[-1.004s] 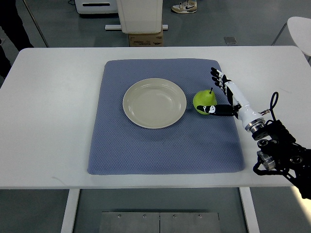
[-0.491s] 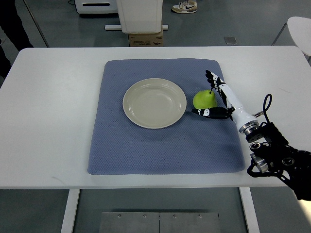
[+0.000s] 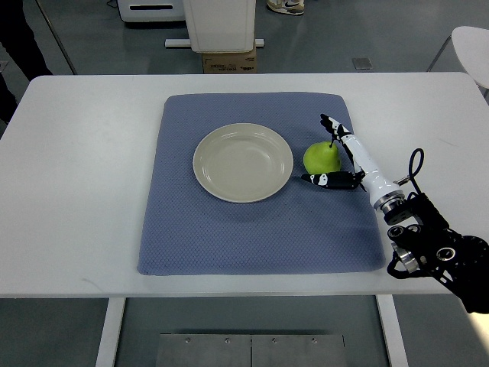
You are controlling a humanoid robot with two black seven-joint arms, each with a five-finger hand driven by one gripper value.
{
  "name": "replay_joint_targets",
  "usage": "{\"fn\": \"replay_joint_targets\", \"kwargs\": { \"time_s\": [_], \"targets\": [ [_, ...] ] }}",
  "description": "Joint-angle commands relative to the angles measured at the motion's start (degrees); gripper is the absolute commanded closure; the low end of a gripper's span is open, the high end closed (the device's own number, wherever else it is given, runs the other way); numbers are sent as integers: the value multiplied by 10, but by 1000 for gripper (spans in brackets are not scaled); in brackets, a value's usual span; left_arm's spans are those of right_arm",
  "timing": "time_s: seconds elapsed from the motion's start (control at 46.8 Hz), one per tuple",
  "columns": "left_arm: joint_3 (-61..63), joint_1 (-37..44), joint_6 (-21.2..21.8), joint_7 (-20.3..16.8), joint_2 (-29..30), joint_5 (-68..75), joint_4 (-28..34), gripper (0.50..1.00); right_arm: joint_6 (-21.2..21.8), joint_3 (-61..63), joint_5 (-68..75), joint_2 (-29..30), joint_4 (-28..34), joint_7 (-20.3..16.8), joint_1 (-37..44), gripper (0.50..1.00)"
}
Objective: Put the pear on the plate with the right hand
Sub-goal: 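Close the right hand fingers around the green pear and lift it, then carry the pear with the right hand over the cream plate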
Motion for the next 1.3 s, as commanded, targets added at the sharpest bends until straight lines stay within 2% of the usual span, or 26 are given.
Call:
{"fn": "replay_joint_targets", "kwargs": {
  "time_s": [0.0, 0.235, 0.299, 0.342, 0.47, 0.555, 0.598, 1.068, 1.281],
  "targets": [
    [0, 0, 0, 0, 0, 0, 0, 500, 0, -1, 0, 6, -7, 0, 0, 538],
    [0, 0, 0, 0, 0, 0, 0, 500, 0, -8, 0, 16, -27, 0, 0, 557],
    [0, 0, 0, 0, 0, 0, 0, 500, 0, -8, 0, 17, -28, 0, 1, 590],
    [0, 0, 0, 0, 0, 0, -1, 500, -1, -8, 0, 18, -28, 0, 1, 647],
    [0, 0, 0, 0, 0, 0, 0, 500, -2, -8, 0, 20, -34, 0, 4, 760],
    [0, 0, 0, 0, 0, 0, -1, 500, -2, -9, 1, 21, -40, 0, 7, 889],
    [0, 0, 0, 0, 0, 0, 0, 500, -1, -12, 1, 21, -40, 0, 9, 1000],
    [0, 0, 0, 0, 0, 0, -1, 500, -3, -21, 4, 25, -41, 0, 22, 1000],
    [0, 0, 0, 0, 0, 0, 0, 500, -2, -20, 7, 25, -37, 0, 52, 1000]
  ]
}}
